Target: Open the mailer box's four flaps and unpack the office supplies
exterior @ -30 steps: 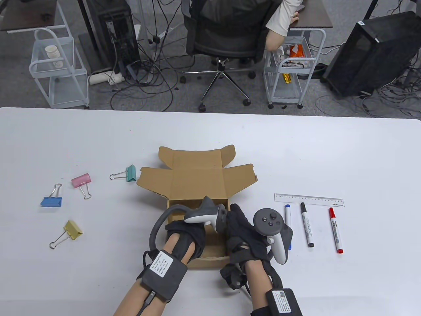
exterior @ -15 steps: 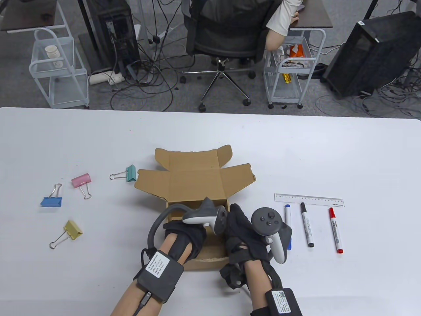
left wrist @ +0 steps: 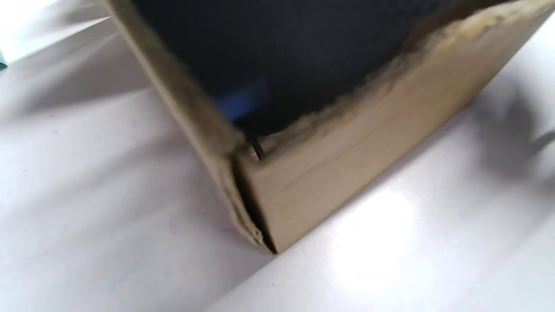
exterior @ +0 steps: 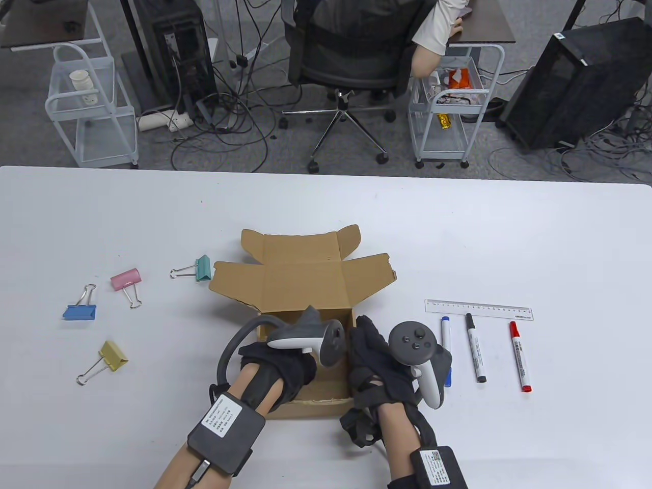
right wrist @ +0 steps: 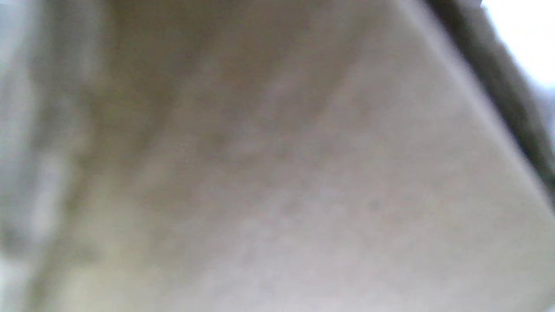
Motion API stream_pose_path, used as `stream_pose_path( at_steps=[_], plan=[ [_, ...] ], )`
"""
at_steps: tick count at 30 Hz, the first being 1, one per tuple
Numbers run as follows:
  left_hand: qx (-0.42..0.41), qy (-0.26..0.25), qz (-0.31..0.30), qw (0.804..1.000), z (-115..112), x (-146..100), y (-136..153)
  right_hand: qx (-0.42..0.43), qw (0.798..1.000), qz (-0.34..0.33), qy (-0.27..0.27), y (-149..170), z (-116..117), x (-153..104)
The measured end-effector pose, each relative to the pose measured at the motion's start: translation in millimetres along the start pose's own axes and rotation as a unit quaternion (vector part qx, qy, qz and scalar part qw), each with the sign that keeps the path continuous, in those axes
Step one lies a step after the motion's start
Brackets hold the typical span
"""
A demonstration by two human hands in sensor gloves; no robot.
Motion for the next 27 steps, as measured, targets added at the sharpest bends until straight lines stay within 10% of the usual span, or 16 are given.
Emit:
stream_pose_path(
  at_steps=[17, 27],
  plan=[
    [-0.083, -0.198, 0.011, 0.977, 29.0, -84.9, 54.9, 0.001, 1.0, 0.0, 0.0, -0.2, 0.2, -0.7],
    [-0.171, -0.194, 0.139, 0.956, -27.8, -111.0, 156.9, -0.002, 1.0, 0.0, 0.002, -0.3, 0.5, -0.8]
  ],
)
Point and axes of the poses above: the tracker on the back of each hand, its own y axis roughly to the little-finger side, its own x axis roughly from the wrist to the fingertips, z = x × y, the point moved 2 cm from there along x, roughly from the wrist to the fingertips, and after that the axes turned 15 degrees about x, right-handed, at the moved point
